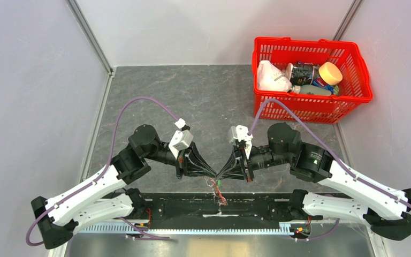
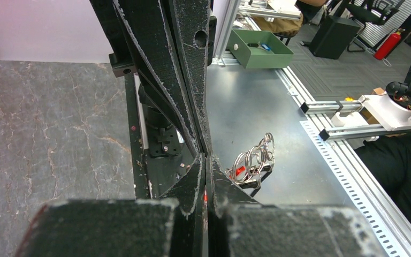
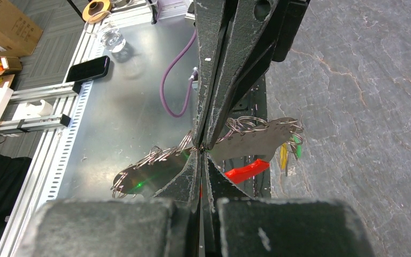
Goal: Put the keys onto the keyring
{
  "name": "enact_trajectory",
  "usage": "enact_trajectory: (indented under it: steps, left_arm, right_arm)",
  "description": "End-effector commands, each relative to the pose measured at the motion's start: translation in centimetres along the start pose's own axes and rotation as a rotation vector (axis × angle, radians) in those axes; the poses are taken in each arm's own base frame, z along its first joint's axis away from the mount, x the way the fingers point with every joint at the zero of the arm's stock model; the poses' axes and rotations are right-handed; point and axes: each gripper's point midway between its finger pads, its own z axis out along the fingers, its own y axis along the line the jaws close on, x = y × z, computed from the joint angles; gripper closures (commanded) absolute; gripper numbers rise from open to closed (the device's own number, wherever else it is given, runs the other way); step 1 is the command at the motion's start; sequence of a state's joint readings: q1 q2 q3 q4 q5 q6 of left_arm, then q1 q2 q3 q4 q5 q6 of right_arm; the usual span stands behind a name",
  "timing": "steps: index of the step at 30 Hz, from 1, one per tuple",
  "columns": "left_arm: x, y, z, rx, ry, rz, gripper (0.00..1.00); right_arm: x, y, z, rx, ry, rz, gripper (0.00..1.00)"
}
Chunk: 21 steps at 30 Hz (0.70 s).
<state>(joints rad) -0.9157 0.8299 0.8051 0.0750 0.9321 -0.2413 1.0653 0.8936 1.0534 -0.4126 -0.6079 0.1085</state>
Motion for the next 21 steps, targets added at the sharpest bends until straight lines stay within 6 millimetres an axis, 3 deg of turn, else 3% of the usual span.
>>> enact_trajectory:
  steps: [1, 21]
  left_arm:
    - [-3.19, -0.32, 0.04, -0.006, -0.078, 0.117, 0.98]
    - [-3.47, -0.02, -0.01, -0.028, -0.092, 0.126, 0.98]
  right_arm:
    - [-0.96, -0.5, 0.72, 0.011, -0.036, -0.028, 1.0]
    - [-1.9, -0.48, 1.11, 0.008, -0.073, 0.003, 0.91]
